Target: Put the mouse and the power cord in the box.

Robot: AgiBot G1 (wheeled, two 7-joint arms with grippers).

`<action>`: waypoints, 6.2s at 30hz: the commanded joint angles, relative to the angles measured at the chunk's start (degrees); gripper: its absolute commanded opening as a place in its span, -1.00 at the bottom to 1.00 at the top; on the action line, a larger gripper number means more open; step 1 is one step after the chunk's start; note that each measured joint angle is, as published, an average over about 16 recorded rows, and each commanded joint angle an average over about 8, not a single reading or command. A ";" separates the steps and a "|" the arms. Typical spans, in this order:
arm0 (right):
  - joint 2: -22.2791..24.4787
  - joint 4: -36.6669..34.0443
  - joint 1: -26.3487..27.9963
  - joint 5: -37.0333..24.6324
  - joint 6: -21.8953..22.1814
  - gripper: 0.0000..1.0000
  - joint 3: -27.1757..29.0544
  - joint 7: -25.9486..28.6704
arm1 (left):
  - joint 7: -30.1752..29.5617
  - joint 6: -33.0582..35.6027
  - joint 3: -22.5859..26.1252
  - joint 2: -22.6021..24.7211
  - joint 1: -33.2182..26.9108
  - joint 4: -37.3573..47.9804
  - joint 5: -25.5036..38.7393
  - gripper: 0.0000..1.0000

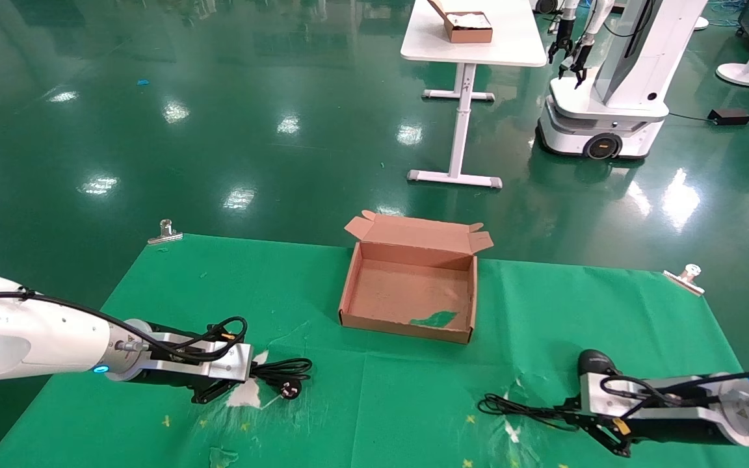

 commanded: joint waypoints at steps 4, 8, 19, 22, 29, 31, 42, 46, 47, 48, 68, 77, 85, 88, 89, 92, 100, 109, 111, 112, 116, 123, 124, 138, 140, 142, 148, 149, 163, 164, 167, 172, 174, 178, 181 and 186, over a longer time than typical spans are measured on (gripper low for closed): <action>0.16 0.30 0.42 0.12 -0.36 -1.00 0.08 -0.11 | 0.86 1.17 -0.47 -0.87 -0.76 -0.66 -0.68 -1.00; 1.18 1.35 2.44 0.00 -1.98 -1.00 0.01 -0.14 | 1.77 4.27 -1.41 -2.78 -2.73 -1.48 -2.06 -1.00; 6.74 8.01 12.73 -0.72 -5.37 -1.00 -0.13 0.68 | 2.95 13.56 -5.13 -7.62 -10.16 -3.58 -7.51 -1.00; 7.12 10.87 15.02 -1.03 -5.58 -1.00 -0.21 0.71 | 2.44 12.99 -6.49 -7.04 -11.72 -3.75 -9.40 -1.00; 3.40 15.37 16.18 0.35 -4.67 -1.00 0.59 0.72 | 3.04 7.18 -9.80 -3.03 -14.74 -4.06 -13.91 -1.00; 1.24 15.52 15.52 1.12 -3.20 -1.00 1.04 0.14 | 3.25 4.97 -10.45 -1.35 -15.43 -3.68 -14.76 -1.00; -11.37 8.38 12.53 3.88 9.49 -1.00 3.07 -6.38 | 3.10 -13.61 -12.05 7.32 -17.22 -1.07 -16.72 -1.00; -15.38 4.78 10.98 4.42 17.29 -1.00 3.65 -7.58 | 2.92 -17.34 -12.39 8.10 -16.42 -2.15 -17.48 -1.00; -16.32 3.97 10.41 4.67 19.39 -1.00 3.86 -7.67 | 2.85 -17.79 -12.42 8.11 -16.14 -2.43 -17.64 -1.00; -17.18 3.26 9.80 4.98 21.36 -1.00 4.11 -7.69 | 2.80 -18.13 -12.40 8.10 -15.84 -2.64 -17.74 -1.00; -20.91 3.91 0.33 9.27 30.78 -0.07 6.27 -8.00 | 3.63 -18.23 -10.51 7.23 -11.28 -1.10 -16.50 -1.00; -20.81 4.42 -0.13 9.14 31.00 1.00 5.45 -8.42 | 4.56 -17.43 -10.12 7.30 -10.52 -0.92 -16.21 -1.00; -20.16 3.60 0.11 9.87 31.77 1.00 5.51 -8.97 | 4.73 -16.84 -9.68 8.06 -9.14 -2.48 -16.16 -1.00; -19.44 2.81 0.96 10.00 33.16 1.00 5.59 -9.54 | 4.43 -17.01 -9.32 8.36 -8.10 -3.68 -16.20 -1.00; -19.15 2.57 1.36 9.93 33.71 1.00 5.56 -9.86 | 4.23 -17.11 -9.19 8.45 -7.67 -4.15 -16.26 -1.00; -17.64 2.01 3.08 9.18 35.50 1.00 5.13 -11.44 | 3.27 -17.35 -8.63 8.74 -6.16 -5.99 -16.64 -1.00; -10.62 0.52 8.86 5.41 39.72 1.00 2.73 -16.56 | -1.39 -16.68 -4.88 9.15 -1.52 -13.45 -18.91 -1.00; -3.73 0.11 15.02 3.73 41.39 1.00 1.66 -18.91 | -9.61 -11.64 3.58 9.05 3.19 -21.10 -21.64 -1.00; -3.08 0.12 15.82 3.64 41.18 1.00 1.60 -19.21 | -11.14 -11.34 5.75 9.07 3.52 -22.40 -21.78 -1.00; -2.86 0.11 16.12 3.62 41.06 1.00 1.59 -19.33 | -11.74 -11.61 6.90 9.08 3.65 -22.99 -21.70 -1.00; -2.55 -0.03 16.58 3.70 40.56 1.00 1.65 -19.68 | -13.10 -16.07 11.05 9.17 4.07 -24.88 -21.07 -1.00; -2.56 -0.30 16.69 3.90 40.32 1.00 1.80 -20.16 | -16.39 -23.62 17.62 9.31 5.05 -27.16 -21.71 -1.00; -2.56 -0.33 16.70 3.93 40.31 1.00 1.82 -20.22 | -16.95 -24.38 18.53 9.33 5.08 -27.38 -21.91 -1.00; -2.44 -0.54 16.86 4.08 40.31 1.00 1.95 -20.69 | -21.38 -30.20 25.66 9.36 4.33 -29.00 -24.50 1.00; -2.46 -0.54 16.84 4.09 40.30 1.00 1.96 -20.69 | -21.31 -30.22 25.57 9.36 4.30 -28.97 -24.50 1.00; -2.48 -0.54 16.83 4.10 40.30 1.00 1.97 -20.68 | -21.24 -30.12 25.41 9.36 4.30 -28.92 -24.45 1.00; -2.51 -0.51 16.77 4.13 40.27 1.00 1.98 -20.64 | -21.09 -29.68 24.83 9.31 4.39 -28.81 -24.26 1.00; -2.49 -0.45 16.73 4.17 40.22 1.00 2.00 -20.57 | -21.13 -29.56 24.69 9.24 4.45 -28.86 -24.28 1.00; 1.48 11.62 9.07 10.59 30.98 1.00 6.09 -8.35 | -26.43 -20.23 15.14 1.83 9.85 -36.08 -29.12 1.00; 1.88 12.82 8.32 11.23 30.07 1.00 6.50 -7.14 | -26.95 -19.34 14.22 1.12 10.37 -36.78 -29.59 1.00; 3.06 16.42 6.04 13.14 27.32 1.00 7.72 -3.50 | -28.50 -16.64 11.46 -1.04 11.94 -38.89 -31.01 1.00; 5.06 22.49 2.19 16.36 22.68 1.00 9.77 2.65 | -31.12 -12.09 6.82 -4.67 14.58 -42.45 -33.40 1.00; 5.85 24.91 0.66 17.65 20.83 1.00 10.59 5.09 | -32.16 -10.27 4.96 -6.12 15.63 -43.87 -34.35 1.00; 7.46 29.80 -2.44 20.25 17.08 1.00 12.25 10.05 | -34.27 -6.60 1.22 -9.05 17.76 -46.74 -36.28 1.00; 8.66 33.44 -4.74 22.18 14.30 1.00 13.48 13.73 | -35.84 -3.87 -1.57 -11.23 19.35 -48.87 -37.71 1.00; 10.66 39.51 -8.59 25.41 9.66 1.00 15.54 19.87 | -38.46 0.69 -6.22 -14.87 21.99 -52.43 -40.10 1.00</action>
